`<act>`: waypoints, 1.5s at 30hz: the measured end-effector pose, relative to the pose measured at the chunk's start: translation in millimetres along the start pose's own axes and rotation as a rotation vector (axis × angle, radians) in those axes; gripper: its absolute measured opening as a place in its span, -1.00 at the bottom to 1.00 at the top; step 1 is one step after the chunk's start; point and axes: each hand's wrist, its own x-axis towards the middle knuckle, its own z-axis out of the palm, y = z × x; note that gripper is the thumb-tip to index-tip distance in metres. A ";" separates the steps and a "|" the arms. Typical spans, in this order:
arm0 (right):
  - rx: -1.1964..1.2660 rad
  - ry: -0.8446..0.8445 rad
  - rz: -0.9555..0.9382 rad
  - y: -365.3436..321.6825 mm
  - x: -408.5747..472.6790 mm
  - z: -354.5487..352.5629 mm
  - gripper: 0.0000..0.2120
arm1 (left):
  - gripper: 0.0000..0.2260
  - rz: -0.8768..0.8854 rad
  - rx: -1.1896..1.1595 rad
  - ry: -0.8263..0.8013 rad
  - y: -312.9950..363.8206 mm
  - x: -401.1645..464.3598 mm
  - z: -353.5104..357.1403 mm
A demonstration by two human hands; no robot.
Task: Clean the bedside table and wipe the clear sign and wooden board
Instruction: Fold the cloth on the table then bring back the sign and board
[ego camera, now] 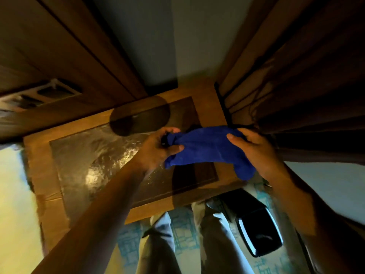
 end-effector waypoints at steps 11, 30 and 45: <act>-0.250 -0.099 -0.051 26.9 106.1 -5.0 -0.91 | -0.55 -0.055 0.346 0.039 -38.1 105.5 8.7; -0.513 -0.074 -0.178 -2.2 155.2 -9.8 -0.57 | -0.79 0.114 -0.202 -0.324 1.4 112.9 58.6; -0.211 -0.082 -0.103 24.6 119.9 22.6 -0.67 | -0.84 0.023 -0.205 -0.009 -14.0 103.2 19.5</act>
